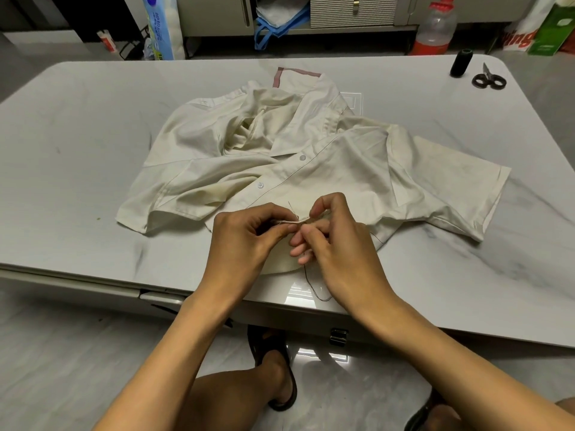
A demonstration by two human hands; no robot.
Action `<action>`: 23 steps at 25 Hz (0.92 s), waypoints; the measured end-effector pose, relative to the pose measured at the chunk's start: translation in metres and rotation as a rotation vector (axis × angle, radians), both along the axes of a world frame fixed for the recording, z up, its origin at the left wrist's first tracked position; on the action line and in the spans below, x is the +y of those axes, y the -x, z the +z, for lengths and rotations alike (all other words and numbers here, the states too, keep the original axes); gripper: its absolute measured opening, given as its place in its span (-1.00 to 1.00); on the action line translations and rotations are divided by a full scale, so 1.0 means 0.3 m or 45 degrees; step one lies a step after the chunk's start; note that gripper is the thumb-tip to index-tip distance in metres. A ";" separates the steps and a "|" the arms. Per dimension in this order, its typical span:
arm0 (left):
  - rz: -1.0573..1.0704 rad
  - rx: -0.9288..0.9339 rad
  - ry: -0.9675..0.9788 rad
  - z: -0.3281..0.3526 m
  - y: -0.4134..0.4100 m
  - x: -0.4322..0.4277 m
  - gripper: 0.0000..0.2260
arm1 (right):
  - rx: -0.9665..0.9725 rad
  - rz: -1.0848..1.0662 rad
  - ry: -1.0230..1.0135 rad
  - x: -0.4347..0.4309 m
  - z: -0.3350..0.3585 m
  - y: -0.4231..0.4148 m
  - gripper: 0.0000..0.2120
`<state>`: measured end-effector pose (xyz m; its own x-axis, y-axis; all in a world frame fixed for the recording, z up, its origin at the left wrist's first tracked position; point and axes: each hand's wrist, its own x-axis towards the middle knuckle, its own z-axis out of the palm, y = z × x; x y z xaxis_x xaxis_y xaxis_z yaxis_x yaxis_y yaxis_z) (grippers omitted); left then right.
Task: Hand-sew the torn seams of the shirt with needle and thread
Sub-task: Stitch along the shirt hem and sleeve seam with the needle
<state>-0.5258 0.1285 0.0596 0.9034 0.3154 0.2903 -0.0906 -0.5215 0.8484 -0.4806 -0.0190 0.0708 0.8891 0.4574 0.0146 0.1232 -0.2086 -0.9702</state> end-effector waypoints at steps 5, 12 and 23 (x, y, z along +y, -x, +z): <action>0.037 -0.119 0.010 -0.001 0.002 0.013 -0.90 | -0.613 -0.260 0.382 -0.049 0.008 -0.059 -0.90; -0.058 -0.225 -0.239 -0.005 0.007 0.010 -0.90 | -0.154 0.071 0.303 -0.021 0.019 -0.116 -0.90; -0.067 -0.166 -0.111 -0.007 0.013 0.016 -0.90 | 0.012 0.074 0.067 -0.016 0.011 -0.119 -0.95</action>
